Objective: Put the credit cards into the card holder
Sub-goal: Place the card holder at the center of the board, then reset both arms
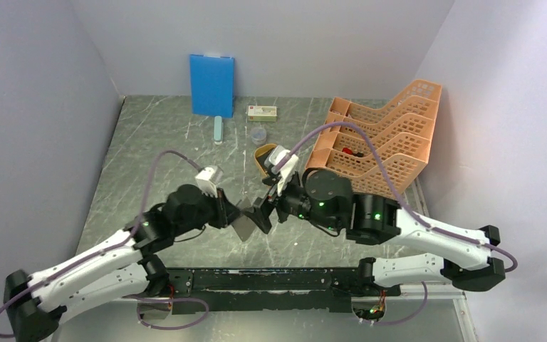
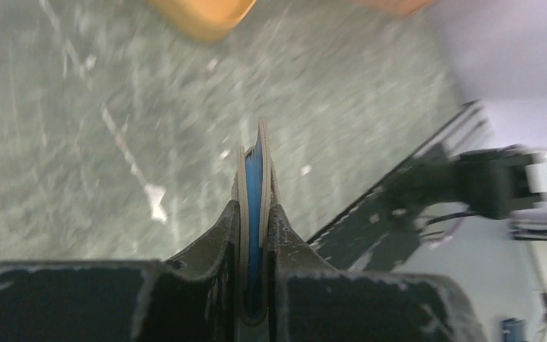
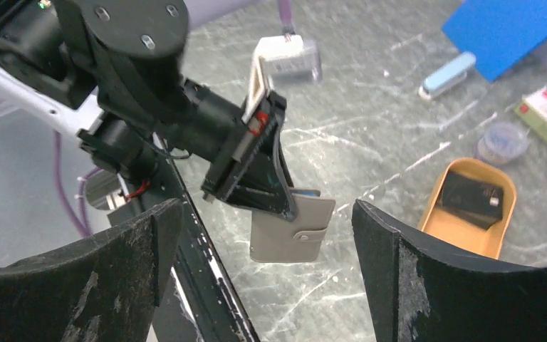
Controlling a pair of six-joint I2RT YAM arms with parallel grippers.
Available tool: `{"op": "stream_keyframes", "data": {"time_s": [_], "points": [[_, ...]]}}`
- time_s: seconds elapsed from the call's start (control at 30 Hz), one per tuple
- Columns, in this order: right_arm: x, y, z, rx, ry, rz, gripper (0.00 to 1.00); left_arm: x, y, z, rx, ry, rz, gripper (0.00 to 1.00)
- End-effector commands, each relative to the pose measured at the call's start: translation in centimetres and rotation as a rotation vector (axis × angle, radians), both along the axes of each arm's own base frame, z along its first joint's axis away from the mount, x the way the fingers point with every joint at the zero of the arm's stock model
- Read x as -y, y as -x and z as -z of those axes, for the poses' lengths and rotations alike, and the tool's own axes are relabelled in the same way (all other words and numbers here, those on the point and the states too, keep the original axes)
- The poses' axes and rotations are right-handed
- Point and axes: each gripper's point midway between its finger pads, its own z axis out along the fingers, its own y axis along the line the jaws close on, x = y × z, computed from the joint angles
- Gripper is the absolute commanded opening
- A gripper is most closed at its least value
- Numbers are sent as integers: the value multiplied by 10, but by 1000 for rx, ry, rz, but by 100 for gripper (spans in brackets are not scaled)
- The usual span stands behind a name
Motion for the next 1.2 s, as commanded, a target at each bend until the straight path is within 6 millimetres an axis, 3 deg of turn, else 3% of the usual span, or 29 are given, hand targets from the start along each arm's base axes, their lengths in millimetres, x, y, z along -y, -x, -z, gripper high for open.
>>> {"op": "stream_keyframes", "data": {"time_s": [0.0,0.03,0.17,0.37,0.43,0.5,0.63,0.73,1.03,1.17], "points": [[-6,-20,14,-50,-93,142,92,17,-19,40,-21,20,-24,5],[-6,-21,16,-58,-108,157,92,16,-21,59,-49,-6,-28,5],[-4,-32,28,-100,-116,250,93,1,-40,103,-115,-61,-98,5],[16,-56,44,-141,-118,473,96,-34,-57,158,-274,-197,-259,5],[25,-63,47,-143,-125,544,97,-44,-57,168,-308,-247,-297,14],[33,-68,48,-142,-127,609,98,-50,-58,169,-311,-270,-322,34],[45,-74,49,-135,-111,680,100,-61,-61,156,-290,-292,-374,58],[50,-75,46,-123,-114,693,100,-68,-63,135,-264,-297,-404,95],[57,-76,37,-90,-143,693,100,-89,-65,33,-88,-247,-453,99],[56,-73,32,-89,-187,652,100,-100,-63,1,-25,-235,-479,99]]}}
